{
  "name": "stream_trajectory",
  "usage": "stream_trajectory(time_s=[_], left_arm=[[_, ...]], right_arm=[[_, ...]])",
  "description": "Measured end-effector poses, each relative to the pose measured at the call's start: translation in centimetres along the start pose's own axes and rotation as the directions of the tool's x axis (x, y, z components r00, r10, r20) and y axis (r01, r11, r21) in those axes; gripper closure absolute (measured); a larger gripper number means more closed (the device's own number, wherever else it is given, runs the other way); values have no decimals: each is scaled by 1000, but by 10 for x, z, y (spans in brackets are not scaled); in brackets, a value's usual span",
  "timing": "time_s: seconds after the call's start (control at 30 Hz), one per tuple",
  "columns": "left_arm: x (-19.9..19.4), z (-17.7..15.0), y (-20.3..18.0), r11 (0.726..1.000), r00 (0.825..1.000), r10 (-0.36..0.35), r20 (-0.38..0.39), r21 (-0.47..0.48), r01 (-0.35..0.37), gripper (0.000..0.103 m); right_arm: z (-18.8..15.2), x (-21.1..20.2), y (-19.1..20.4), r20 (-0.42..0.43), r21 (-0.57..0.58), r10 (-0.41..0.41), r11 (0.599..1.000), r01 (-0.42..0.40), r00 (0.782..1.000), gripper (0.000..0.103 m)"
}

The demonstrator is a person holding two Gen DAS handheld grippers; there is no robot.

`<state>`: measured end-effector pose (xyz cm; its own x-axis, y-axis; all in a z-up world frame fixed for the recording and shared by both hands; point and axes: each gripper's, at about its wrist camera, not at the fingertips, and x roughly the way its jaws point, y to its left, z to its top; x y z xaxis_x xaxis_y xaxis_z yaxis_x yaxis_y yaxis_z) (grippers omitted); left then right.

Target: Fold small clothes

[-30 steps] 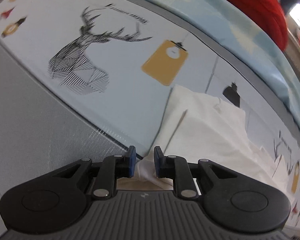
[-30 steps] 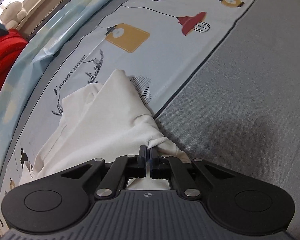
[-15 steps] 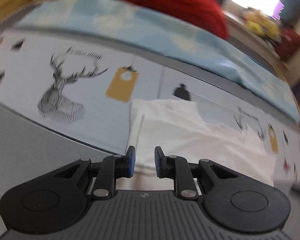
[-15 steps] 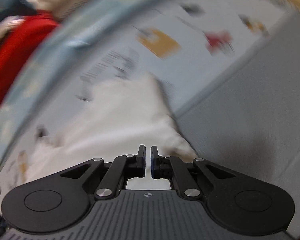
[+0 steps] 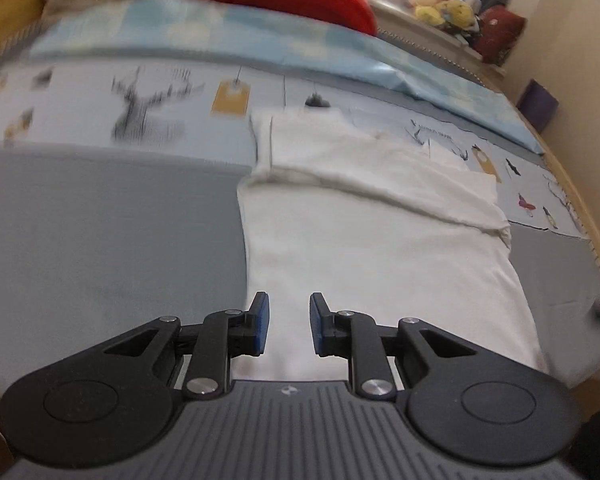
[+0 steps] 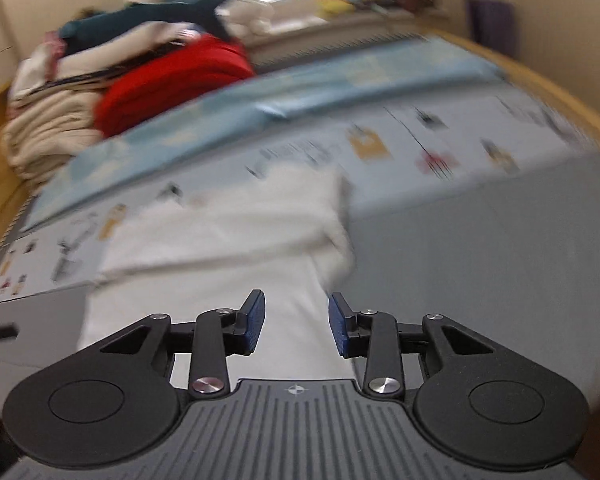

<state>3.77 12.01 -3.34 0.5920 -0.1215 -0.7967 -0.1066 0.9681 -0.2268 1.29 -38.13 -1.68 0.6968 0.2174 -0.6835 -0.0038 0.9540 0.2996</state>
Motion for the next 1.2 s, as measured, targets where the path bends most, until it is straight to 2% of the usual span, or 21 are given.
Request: stream_trajectory(time_s=[0.07, 0.13, 0.23, 0.3, 0.37, 0.5, 0.57, 0.73, 0.83, 0.87, 0.9, 0.93, 1.0, 1.07, 1.1, 1.13, 1.17, 1.2], left_arm=[[3, -10, 3, 1000, 999, -2, -48, -1, 1, 80], [2, -16, 5, 1000, 996, 23, -81, 14, -22, 80], [2, -26, 13, 1000, 995, 2, -96, 10, -1, 79], [15, -44, 28, 998, 993, -1, -118, -56, -6, 78], [35, -54, 39, 989, 968, 50, -246, -126, -83, 79], [42, -54, 39, 992, 966, 63, -252, -88, -88, 69], [45, -57, 42, 989, 958, 74, -278, -103, -106, 69], [56, -62, 36, 990, 935, 106, -338, -51, -130, 69], [61, -65, 35, 988, 925, 132, -355, -34, -154, 72], [61, -65, 35, 989, 927, 124, -355, -31, -145, 86], [61, -66, 33, 991, 929, 113, -352, -26, -130, 97], [59, -65, 32, 993, 936, 103, -338, -21, -117, 97], [47, -61, 29, 996, 956, 74, -283, -20, -83, 97], [33, -57, 29, 998, 970, 33, -241, -35, -43, 97], [30, -57, 30, 998, 969, 29, -246, -41, -41, 97], [32, -60, 32, 997, 960, 48, -277, -47, -63, 97], [38, -63, 35, 994, 948, 72, -311, -50, -92, 97], [44, -66, 36, 993, 937, 91, -337, -43, -112, 97]], right_arm=[[-24, 14, -17, -124, 119, -67, 990, 82, 990, 83], [-33, 10, -27, -125, 191, -16, 981, 40, 992, 83], [-39, 16, -34, -167, 129, -71, 987, 93, 983, 83], [-44, 23, -43, -205, 147, -59, 985, 91, 977, 83], [-48, 32, -48, -239, 125, -65, 987, 97, 969, 83], [-58, 52, -49, -320, 59, -101, 990, 126, 942, 79], [-66, 55, -50, -354, 44, -118, 989, 142, 928, 78], [-78, 68, -42, -412, -19, -152, 987, 159, 898, 76], [-83, 71, -36, -409, -53, -172, 985, 166, 896, 75], [-84, 70, -35, -408, -57, -174, 985, 165, 896, 74], [-84, 71, -33, -407, -62, -172, 985, 161, 897, 78], [-85, 70, -32, -406, -65, -167, 986, 154, 899, 97], [-85, 66, -33, -404, -41, -129, 992, 123, 906, 99], [-81, 55, -35, -387, 7, -86, 995, 96, 918, 100], [-78, 47, -37, -377, 38, -66, 996, 86, 924, 100], [-77, 42, -39, -371, 56, -57, 995, 83, 927, 100], [-79, 38, -40, -373, 61, -62, 994, 91, 926, 100], [-82, 39, -39, -394, 45, -83, 993, 109, 915, 100]])
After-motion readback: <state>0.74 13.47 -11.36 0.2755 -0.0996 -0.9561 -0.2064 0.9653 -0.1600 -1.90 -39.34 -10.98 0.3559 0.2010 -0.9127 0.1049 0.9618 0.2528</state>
